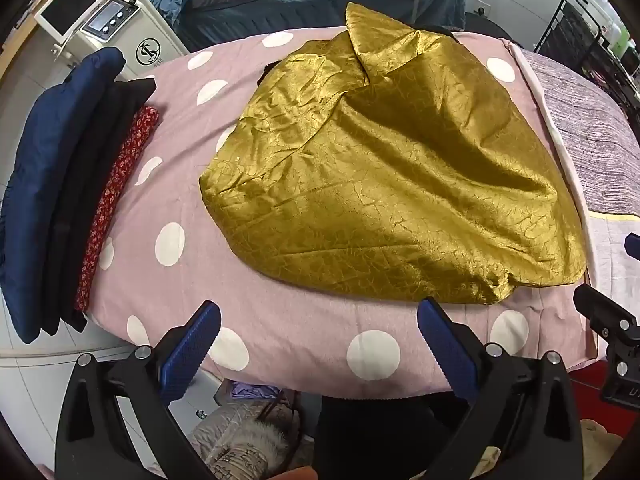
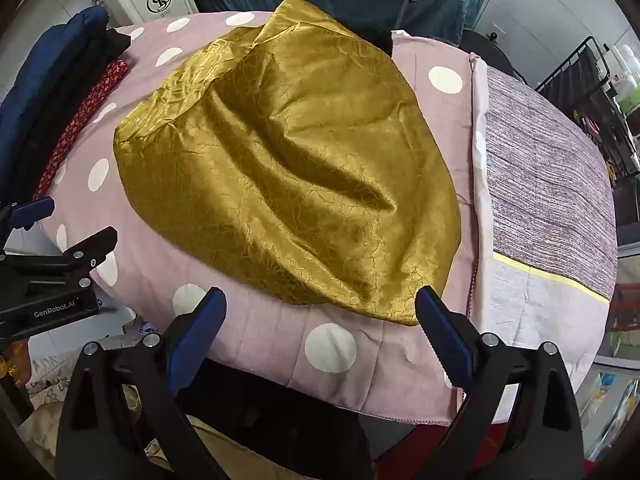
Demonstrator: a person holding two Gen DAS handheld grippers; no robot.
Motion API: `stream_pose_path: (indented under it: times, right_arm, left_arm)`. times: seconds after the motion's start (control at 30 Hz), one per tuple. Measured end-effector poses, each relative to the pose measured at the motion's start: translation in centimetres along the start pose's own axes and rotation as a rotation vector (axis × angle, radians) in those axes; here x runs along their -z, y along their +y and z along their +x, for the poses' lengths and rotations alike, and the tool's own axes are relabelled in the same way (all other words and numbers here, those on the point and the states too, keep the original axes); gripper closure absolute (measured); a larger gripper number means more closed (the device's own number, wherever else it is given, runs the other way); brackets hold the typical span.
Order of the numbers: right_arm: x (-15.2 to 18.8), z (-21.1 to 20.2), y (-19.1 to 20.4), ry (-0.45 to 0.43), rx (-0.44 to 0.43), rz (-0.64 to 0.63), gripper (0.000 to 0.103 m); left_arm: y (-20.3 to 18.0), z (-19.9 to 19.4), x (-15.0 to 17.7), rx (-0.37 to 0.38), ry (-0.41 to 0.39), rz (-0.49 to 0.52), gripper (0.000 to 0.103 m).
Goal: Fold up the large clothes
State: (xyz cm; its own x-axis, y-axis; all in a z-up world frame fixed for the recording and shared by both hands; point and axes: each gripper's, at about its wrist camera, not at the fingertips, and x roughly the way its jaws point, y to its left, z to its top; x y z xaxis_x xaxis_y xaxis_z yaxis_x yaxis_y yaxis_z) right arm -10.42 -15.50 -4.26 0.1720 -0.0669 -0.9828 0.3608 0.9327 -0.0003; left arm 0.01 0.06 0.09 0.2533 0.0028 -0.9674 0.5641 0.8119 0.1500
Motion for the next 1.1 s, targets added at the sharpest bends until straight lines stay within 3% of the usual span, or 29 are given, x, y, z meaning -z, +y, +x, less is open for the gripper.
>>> stream_pose_path:
  times: [1.1]
  right_arm:
    - [0.7, 0.6, 0.1, 0.025, -0.010, -0.007, 0.009]
  left_arm:
    - [0.5, 0.8, 0.7, -0.005, 0.031, -0.027, 0.006]
